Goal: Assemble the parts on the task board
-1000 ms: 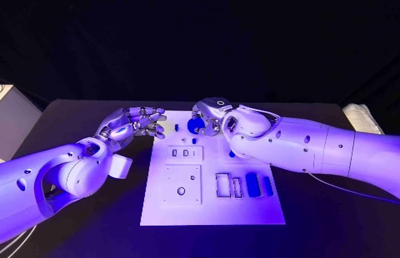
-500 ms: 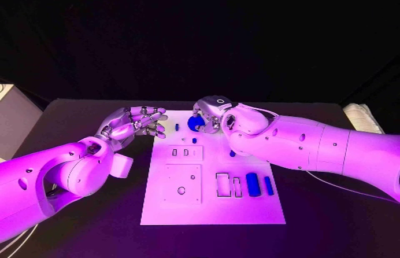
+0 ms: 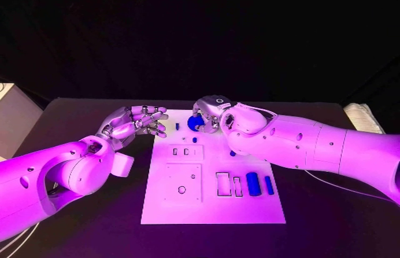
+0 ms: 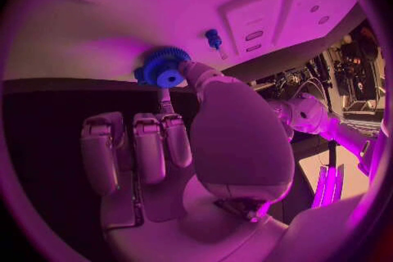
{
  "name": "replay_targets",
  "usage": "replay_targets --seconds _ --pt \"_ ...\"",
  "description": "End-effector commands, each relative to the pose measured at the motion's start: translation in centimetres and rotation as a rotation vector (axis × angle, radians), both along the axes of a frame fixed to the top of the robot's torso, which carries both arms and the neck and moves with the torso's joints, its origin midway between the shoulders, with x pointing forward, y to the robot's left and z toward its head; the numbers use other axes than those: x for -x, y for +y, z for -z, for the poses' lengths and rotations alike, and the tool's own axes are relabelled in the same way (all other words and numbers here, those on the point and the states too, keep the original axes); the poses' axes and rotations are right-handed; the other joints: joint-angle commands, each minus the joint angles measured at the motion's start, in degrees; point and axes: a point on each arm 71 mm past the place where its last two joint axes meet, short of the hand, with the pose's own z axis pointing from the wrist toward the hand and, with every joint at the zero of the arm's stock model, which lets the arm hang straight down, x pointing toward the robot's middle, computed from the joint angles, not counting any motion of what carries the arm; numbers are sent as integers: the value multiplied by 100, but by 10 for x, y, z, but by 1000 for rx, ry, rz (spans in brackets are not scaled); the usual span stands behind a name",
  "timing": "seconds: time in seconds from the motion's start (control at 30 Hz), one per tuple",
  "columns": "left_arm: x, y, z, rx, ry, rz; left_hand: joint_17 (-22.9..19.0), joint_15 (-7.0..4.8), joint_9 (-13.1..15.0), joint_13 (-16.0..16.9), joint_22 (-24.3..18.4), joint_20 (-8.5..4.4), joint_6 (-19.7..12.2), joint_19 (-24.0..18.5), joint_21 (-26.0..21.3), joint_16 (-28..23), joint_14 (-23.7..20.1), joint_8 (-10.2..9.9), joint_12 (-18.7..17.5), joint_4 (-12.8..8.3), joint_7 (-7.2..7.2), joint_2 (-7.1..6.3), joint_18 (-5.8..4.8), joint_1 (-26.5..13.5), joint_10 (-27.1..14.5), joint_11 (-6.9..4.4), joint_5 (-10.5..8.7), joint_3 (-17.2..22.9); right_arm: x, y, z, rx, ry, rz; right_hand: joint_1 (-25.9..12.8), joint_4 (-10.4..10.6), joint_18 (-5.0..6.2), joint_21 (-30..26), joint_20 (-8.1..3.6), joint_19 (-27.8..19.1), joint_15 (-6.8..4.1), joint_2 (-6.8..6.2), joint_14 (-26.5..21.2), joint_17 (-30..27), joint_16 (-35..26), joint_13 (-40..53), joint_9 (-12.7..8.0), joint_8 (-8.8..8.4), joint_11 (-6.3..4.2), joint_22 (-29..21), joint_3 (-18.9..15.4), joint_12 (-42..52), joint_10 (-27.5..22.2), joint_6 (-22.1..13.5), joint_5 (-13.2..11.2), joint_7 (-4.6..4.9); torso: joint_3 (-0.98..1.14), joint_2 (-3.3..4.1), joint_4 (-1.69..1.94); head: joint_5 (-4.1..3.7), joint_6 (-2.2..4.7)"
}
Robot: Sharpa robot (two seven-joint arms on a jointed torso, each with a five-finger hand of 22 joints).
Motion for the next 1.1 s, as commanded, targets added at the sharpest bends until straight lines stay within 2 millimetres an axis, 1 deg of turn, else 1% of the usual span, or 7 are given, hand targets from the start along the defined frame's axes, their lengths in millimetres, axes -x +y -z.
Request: replay_targets --seconds 0.03,0.17,0.27,0.37,0.53,0.77,1.1 --pt "1 -2 -1 5 -7 23 5 8 8 5 5 18 -45 -40 32 35 -45 -10 -2 -14 225 37 52 -34 -34 10 19 15 0 1 2 15 17 -10 -91 17 -39 25 -32 589 -8 5 598 1478 10 1091 -5 -7 -1 1506 30 -30 174 -77 -48 9 4 -2 -3 -7 -11" --pt "1 -2 -1 5 -6 23 5 8 8 5 5 18 -45 -40 32 35 -45 -10 -2 -14 225 37 52 -34 -34 10 19 15 0 0 3 12 23 -8 -187 44 -39 25 -18 589 7 -33 599 1480 11 1076 -21 -30 15 1506 -17 -43 156 -119 -153 24 5 -3 -8 -8 -17" --pt "1 -2 -1 5 -6 22 5 8 8 5 5 18 -45 -40 32 35 -45 -10 -2 -14 225 37 52 -34 -34 10 19 15 -1 -2 3 4 29 -4 -322 114 -39 25 6 589 37 -33 601 1489 14 1036 -76 -136 49 1506 -199 -75 110 -290 -638 58 6 -3 -8 -8 -8" --pt "1 -2 -1 5 -6 22 5 8 8 5 5 18 -45 -40 32 35 -45 -10 -2 -14 225 37 52 -34 -34 10 19 15 -2 -3 3 -5 38 0 -495 301 -39 25 51 589 85 59 606 1510 21 984 -189 -306 112 1506 -554 -118 45 -525 -730 126 7 -6 -4 -14 -7" --pt "1 -2 -1 4 -6 21 5 8 8 5 5 18 -45 -40 32 35 -45 -10 -2 -14 225 37 52 -34 -34 10 19 15 -2 -6 4 -17 54 4 -894 472 -39 25 90 589 128 306 606 1510 21 977 -303 -384 150 1506 -1117 -130 28 -541 -657 162 10 -3 -3 -9 -10" --pt "1 0 -1 -1 -4 17 12 8 10 5 12 20 -45 -50 45 39 -49 -9 -1 -16 225 37 53 -38 -34 10 19 16 -3 -10 5 -26 74 6 -998 470 -39 25 92 589 125 416 606 1510 21 988 -327 -369 143 1506 -1164 -123 40 -480 -570 152 11 -2 -12 -5 -16" --pt "1 1 0 -11 -2 11 12 8 10 5 12 20 -45 -50 45 39 -49 -9 -1 -16 225 37 53 -38 -34 10 19 16 -4 -16 10 -15 112 13 -1098 458 -39 25 79 589 106 547 606 1510 21 1023 -356 -341 120 1506 -1098 -100 77 -394 -380 125 6 -5 8 -18 -34"
